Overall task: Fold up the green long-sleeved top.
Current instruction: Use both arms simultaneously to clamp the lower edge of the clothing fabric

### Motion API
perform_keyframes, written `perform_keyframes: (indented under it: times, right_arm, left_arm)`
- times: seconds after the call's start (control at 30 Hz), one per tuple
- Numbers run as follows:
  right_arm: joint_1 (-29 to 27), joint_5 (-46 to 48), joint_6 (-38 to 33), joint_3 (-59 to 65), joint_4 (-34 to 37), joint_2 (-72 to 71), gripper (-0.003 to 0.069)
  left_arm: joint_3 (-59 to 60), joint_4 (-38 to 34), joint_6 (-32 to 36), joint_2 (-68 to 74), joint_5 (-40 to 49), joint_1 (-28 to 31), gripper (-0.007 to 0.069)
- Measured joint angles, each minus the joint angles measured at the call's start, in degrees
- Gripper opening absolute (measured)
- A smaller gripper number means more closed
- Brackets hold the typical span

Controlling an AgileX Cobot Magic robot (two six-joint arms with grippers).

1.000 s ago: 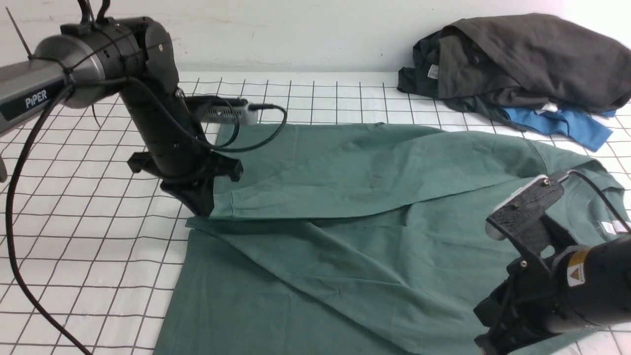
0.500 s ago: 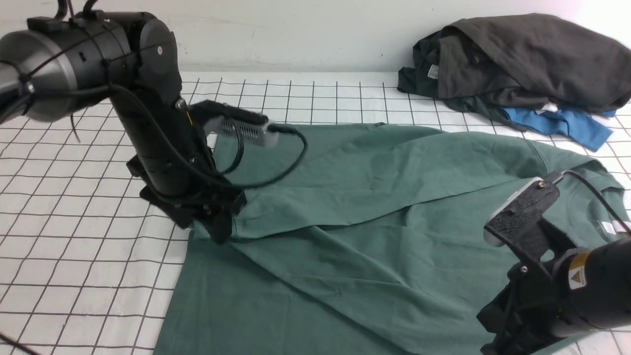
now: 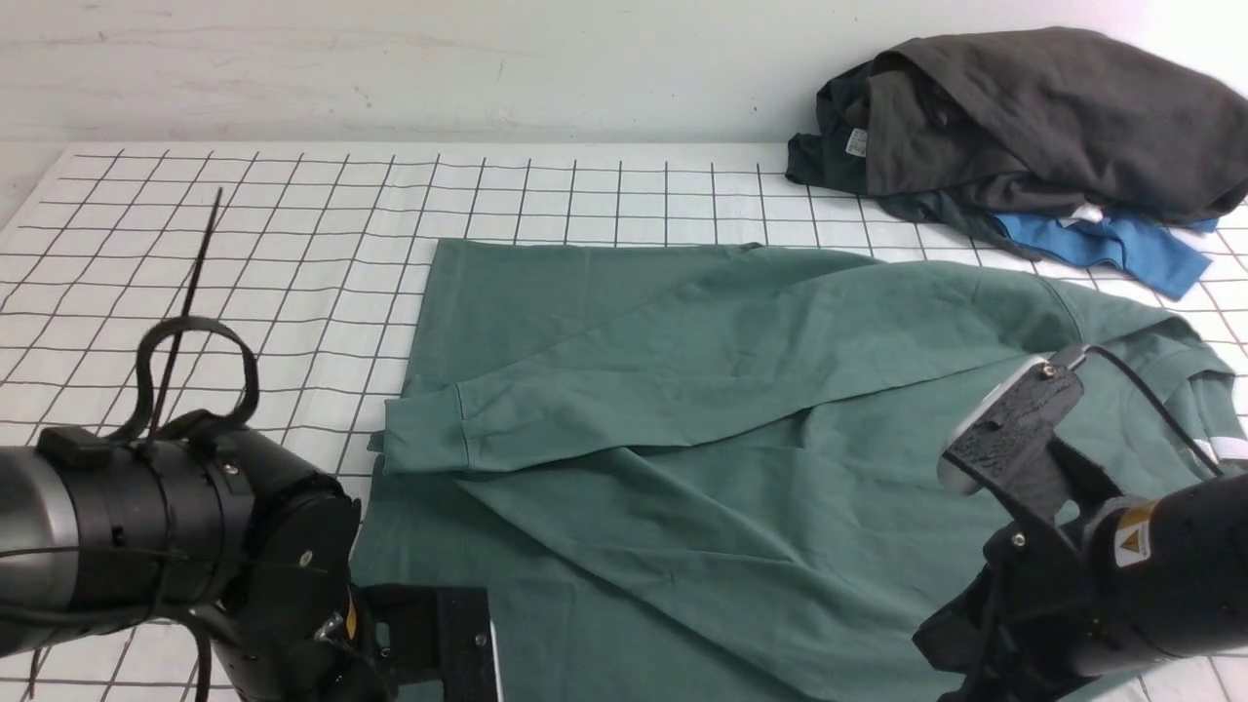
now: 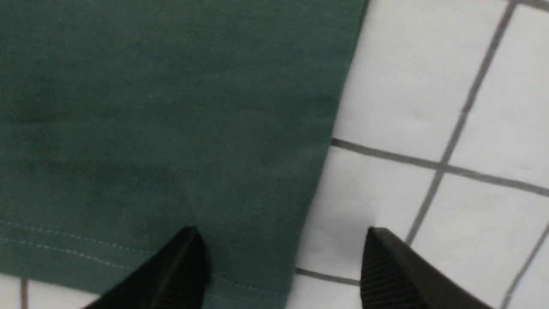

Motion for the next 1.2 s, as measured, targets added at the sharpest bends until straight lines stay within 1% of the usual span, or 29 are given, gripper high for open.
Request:
perform_keyframes:
  times: [0.03, 0.1, 0.17, 0.2, 0.23, 0.3, 0.37, 0.43, 0.5, 0.6, 0.67, 0.7, 0.77, 0.83, 0.87, 0.9, 0.93, 0.97, 1.0, 1.03, 1.13, 1.2]
  right_arm:
    - [0.0, 0.19, -0.28, 0.0, 0.14, 0.0, -0.001]
    - [0.0, 0.34, -1.24, 0.0, 0.29, 0.0, -0.001]
    - [0.0, 0.48, -1.57, 0.0, 0.42, 0.0, -0.001]
    - [0.0, 0.48, -1.57, 0.0, 0.42, 0.0, -0.001]
    - [0.0, 0.58, -1.76, 0.0, 0.42, -0.12, -0.001]
    - [0.0, 0.77, -2.36, 0.0, 0.42, -1.31, -0.001]
    - [0.0, 1.1, -3.0, -0.13, 0.16, -2.61, -0.001]
    - [0.0, 3.39, -3.65, -1.71, -0.51, -5.41, -0.001]
    - [0.0, 5.53, -3.8, -4.36, -0.95, -8.09, -0.001]
    - [-0.08, 7.0, -3.93, -8.06, -1.88, -10.06, -0.001]
    - [-1.82, 9.64, -4.76, -11.98, -4.46, -9.63, -0.001]
    - [-2.04, 10.02, -4.89, -12.17, -4.73, -9.46, -0.001]
    - [-5.52, 12.1, -7.36, -12.92, -9.0, -6.06, -0.0008]
    - [-8.87, 13.96, -11.8, -11.64, -13.07, -1.29, 0.0012]
    - [-9.16, 14.09, -12.22, -11.45, -13.41, -0.84, 0.0015]
    - [-11.5, 14.64, -15.33, -10.01, -15.37, 2.7, 0.0055]
    - [-11.5, 14.64, -15.33, -10.01, -15.57, 3.11, 0.0055]
    - [-13.39, 14.83, -17.14, -9.0, -16.95, 6.56, 0.0123]
    - [-13.69, 14.84, -17.42, -8.94, -17.27, 7.56, 0.0148]
    - [-14.51, 14.79, -18.76, -8.69, -18.08, 9.33, 0.0201]
    - [-15.49, 14.48, -22.22, -8.63, -19.74, 11.29, 0.032]
    - [-16.45, 13.82, -24.56, -8.52, -21.3, 12.49, 0.0382]
  left_arm:
    - [0.06, 0.97, 0.24, 0.28, -0.55, 0.0, 0.0395]
    - [0.34, 2.87, 0.3, 0.44, -2.74, 0.0, 0.0268]
    - [0.4, 3.68, 0.3, 0.38, -3.92, 0.0, 0.0166]
    - [0.4, 3.68, 0.3, 0.38, -4.2, 0.0, 0.014]
    - [0.4, 3.8, 0.25, 0.14, -4.72, -0.07, 0.0074]
    - [0.4, 3.8, -0.27, -1.68, -4.86, -0.69, 0.0013]
    - [0.4, 3.8, -0.89, -2.97, -4.47, -1.03, 0.0004]
    - [0.4, 3.8, -2.74, -7.33, -3.51, -1.17, 0.0002]
    - [0.4, 3.9, -4.6, -10.87, -1.35, -0.85, 0.0002]
    - [0.4, 3.31, -5.39, -14.29, 2.57, 0.08, 0.0007]
    - [0.4, 2.73, -5.23, -17.44, 5.97, 1.91, 0.0016]
    - [0.4, 2.69, -5.23, -17.66, 5.97, 2.09, 0.0016]
    - [0.4, 1.26, -5.29, -19.66, 6.51, 4.45, 0.0016]
    - [0.47, -0.73, -5.29, -20.27, 5.67, 6.49, 0.0016]
    - [0.47, -1.21, -5.29, -20.27, 5.58, 6.49, 0.0016]
    - [0.47, -3.47, -5.29, -20.27, 4.54, 7.51, 0.0016]
    - [0.47, -3.47, -5.29, -20.27, 4.4, 7.58, 0.0016]
    - [0.47, -5.56, -5.29, -20.27, 3.26, 7.87, 0.0016]
    - [0.47, -6.16, -5.29, -20.27, 2.95, 7.87, 0.0016]
    - [0.47, -6.94, -5.29, -20.27, 2.9, 7.87, 0.0016]
    - [0.47, -7.52, -5.29, -20.27, 2.9, 7.87, 0.0016]
    - [0.47, -7.66, -5.29, -20.27, 2.9, 7.87, 0.0016]
